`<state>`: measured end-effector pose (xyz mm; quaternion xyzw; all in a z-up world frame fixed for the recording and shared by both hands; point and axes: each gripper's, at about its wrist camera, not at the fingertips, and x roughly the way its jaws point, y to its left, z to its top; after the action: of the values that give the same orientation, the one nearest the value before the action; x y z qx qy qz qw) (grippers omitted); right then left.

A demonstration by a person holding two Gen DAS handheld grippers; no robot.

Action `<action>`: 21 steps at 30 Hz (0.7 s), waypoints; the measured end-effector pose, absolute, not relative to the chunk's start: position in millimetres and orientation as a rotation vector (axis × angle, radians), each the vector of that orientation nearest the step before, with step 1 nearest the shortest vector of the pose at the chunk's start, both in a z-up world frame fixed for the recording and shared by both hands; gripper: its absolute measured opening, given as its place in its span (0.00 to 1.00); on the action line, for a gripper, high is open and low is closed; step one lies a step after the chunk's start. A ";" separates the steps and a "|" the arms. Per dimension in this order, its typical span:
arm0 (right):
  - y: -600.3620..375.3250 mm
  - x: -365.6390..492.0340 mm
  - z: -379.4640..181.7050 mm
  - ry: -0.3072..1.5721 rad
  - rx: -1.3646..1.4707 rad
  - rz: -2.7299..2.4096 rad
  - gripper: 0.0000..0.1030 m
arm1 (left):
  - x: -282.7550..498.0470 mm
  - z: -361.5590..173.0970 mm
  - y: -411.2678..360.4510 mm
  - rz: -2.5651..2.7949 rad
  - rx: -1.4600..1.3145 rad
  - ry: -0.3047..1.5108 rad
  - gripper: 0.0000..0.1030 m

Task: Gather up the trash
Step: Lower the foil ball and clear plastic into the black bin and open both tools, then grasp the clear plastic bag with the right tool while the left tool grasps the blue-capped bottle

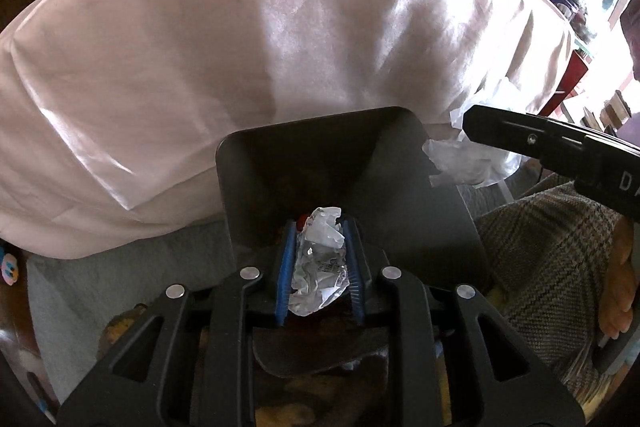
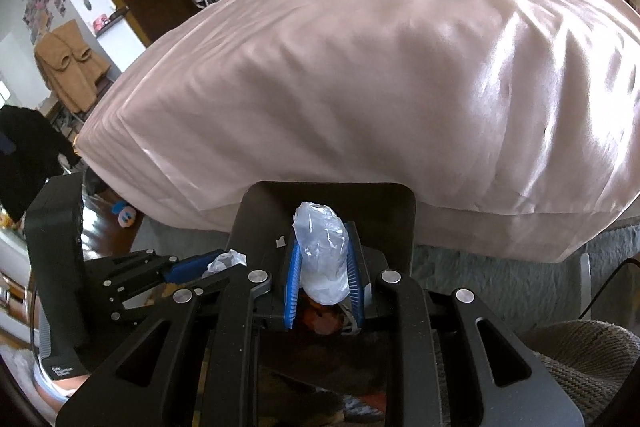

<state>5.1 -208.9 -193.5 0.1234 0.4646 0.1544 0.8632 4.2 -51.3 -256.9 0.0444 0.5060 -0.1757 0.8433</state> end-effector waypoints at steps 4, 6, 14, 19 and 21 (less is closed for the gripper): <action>-212.1 6.4 -193.9 0.975 0.269 0.305 0.46 | 6.3 -257.9 -52.9 -0.368 0.100 1.077 0.29; -214.6 6.7 -194.6 0.971 0.277 0.299 0.47 | 7.1 -256.9 -52.7 -0.354 0.107 1.075 0.40; -219.5 6.1 -194.8 0.969 0.293 0.268 0.58 | 8.8 -250.5 -45.8 -0.298 0.124 1.050 0.70; -221.9 6.1 -193.7 0.961 0.300 0.262 0.60 | 8.9 -244.1 -41.8 -0.295 0.123 1.036 0.75; -222.8 5.4 -192.8 0.954 0.302 0.263 0.60 | 8.7 -237.8 -39.7 -0.295 0.123 1.020 0.76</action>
<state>5.4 -222.8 -192.8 0.1445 0.4560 0.1256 0.8691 8.7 -39.7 -237.8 0.0588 0.4861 -0.1405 0.8605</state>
